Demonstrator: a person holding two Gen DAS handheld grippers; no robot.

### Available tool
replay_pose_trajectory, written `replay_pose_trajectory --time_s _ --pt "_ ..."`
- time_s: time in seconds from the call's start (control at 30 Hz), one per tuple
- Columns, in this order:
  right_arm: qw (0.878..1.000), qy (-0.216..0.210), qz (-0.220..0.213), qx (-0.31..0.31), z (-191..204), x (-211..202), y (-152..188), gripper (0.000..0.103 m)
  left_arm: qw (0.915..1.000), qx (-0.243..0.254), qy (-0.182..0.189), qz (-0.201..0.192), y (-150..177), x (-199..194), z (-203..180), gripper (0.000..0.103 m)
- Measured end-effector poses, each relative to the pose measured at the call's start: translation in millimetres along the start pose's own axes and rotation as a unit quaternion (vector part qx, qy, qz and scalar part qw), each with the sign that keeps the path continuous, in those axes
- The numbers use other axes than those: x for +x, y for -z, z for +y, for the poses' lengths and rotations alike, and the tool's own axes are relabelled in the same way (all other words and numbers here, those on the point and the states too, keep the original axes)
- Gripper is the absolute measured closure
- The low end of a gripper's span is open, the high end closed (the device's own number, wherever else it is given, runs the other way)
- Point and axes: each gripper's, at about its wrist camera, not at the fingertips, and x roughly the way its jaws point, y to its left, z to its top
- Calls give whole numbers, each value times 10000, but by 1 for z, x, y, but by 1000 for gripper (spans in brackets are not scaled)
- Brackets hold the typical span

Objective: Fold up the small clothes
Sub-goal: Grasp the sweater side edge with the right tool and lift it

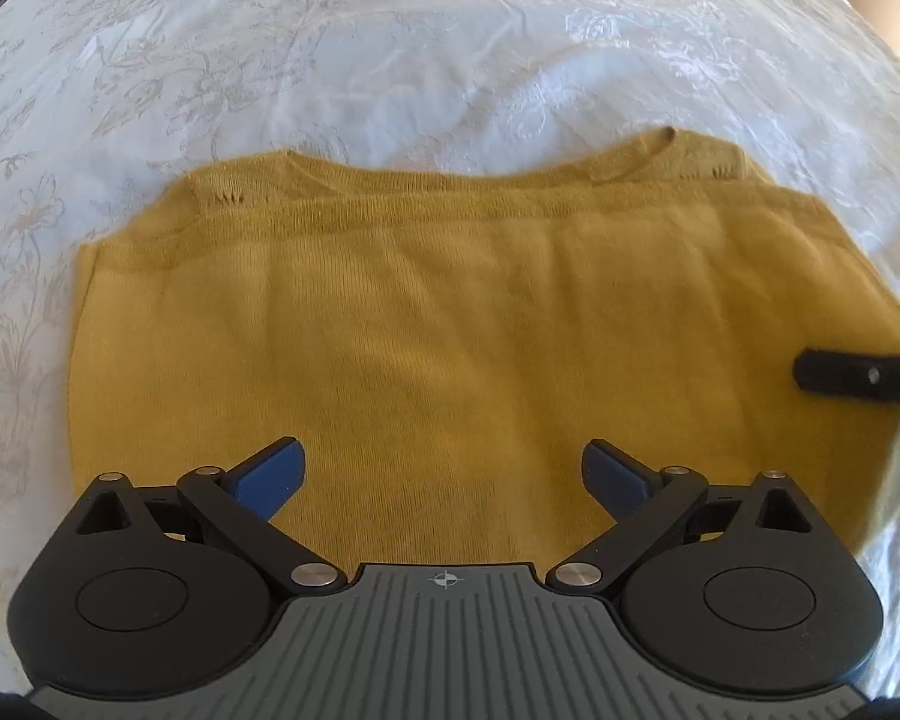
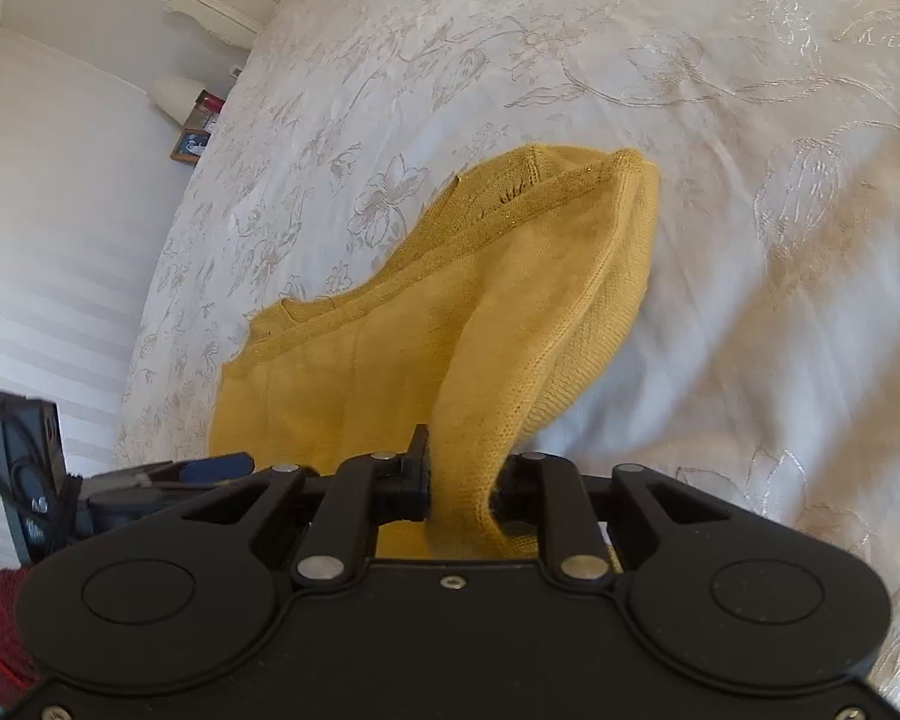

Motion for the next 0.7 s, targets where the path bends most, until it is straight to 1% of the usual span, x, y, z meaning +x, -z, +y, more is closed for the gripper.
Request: replay_pose_trajectory --time_s 0.13,0.23,0.33,0.53,0.6,0.7 --pt "9998 145 12 102 -1 -1 0 76 9994 -203 -18 270 23 13 4 2" --pt "9996 270 33 85 1 -2 1 76 9994 -35 -77 326 22 19 1 1" --pt "9991 400 36 108 1 -2 1 76 9993 -39 -63 380 17 20 2 1" --pt "9978 658 -35 90 13 -2 3 76 9999 -154 31 46 16 -3 15 2" --pt "9973 726 -75 60 19 -2 4 76 9997 -222 74 -51 19 -12 23 2" --pt "9962 858 -148 8 30 -1 6 76 9996 -234 35 -175 25 -23 41 2"
